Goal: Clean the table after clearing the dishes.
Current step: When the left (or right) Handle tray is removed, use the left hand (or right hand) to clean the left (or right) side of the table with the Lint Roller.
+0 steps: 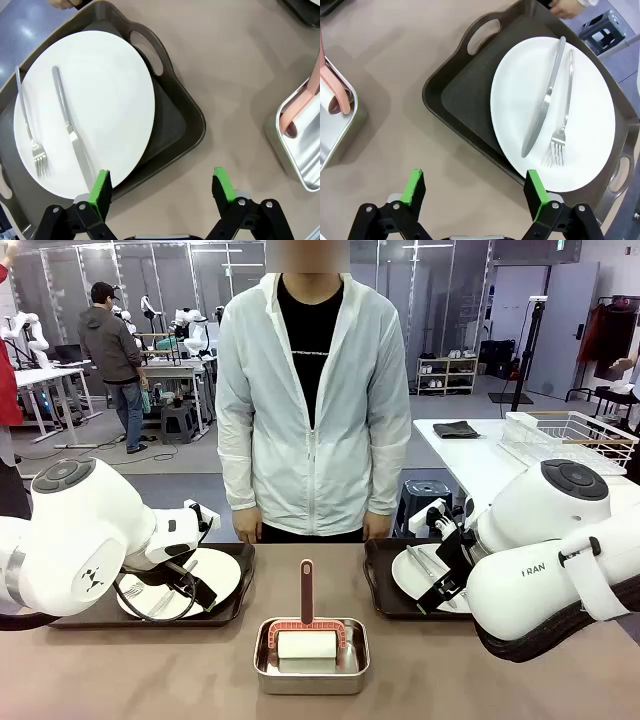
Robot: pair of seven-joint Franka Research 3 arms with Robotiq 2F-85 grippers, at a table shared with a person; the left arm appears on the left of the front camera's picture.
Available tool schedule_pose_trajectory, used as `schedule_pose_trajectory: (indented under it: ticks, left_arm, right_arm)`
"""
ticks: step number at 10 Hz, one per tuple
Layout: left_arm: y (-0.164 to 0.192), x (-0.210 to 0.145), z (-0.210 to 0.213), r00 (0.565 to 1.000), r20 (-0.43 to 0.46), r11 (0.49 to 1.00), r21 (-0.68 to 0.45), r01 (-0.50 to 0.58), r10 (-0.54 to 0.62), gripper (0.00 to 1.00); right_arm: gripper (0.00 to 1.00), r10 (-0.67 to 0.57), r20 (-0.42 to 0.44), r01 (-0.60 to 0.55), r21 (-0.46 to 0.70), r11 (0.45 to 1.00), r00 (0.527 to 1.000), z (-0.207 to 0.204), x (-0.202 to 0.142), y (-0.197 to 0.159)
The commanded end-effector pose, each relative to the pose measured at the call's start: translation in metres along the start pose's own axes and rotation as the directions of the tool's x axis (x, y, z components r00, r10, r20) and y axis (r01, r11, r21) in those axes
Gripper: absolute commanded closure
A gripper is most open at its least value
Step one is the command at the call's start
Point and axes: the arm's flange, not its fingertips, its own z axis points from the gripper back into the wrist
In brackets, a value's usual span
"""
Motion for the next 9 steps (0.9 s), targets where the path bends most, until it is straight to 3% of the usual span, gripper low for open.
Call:
schedule_pose_trajectory:
  ticks: [1,9]
  left_arm:
    - [-0.0002,0.0001,0.0000,1.000,0.000,1.000,0.000,0.000,0.000,0.00]
    - [-0.0005,0.0001,0.0000,1.000,0.000,1.000,0.000,0.001,-0.001,0.00]
  right_arm:
    - [0.00,0.000,0.000,0.000,0.000,1.000,1.000,0.0000,0.0000,0.0000]
    - [0.00,0.000,0.000,0.000,-0.001,1.000,1.000,0.0000,-0.0002,-0.0007]
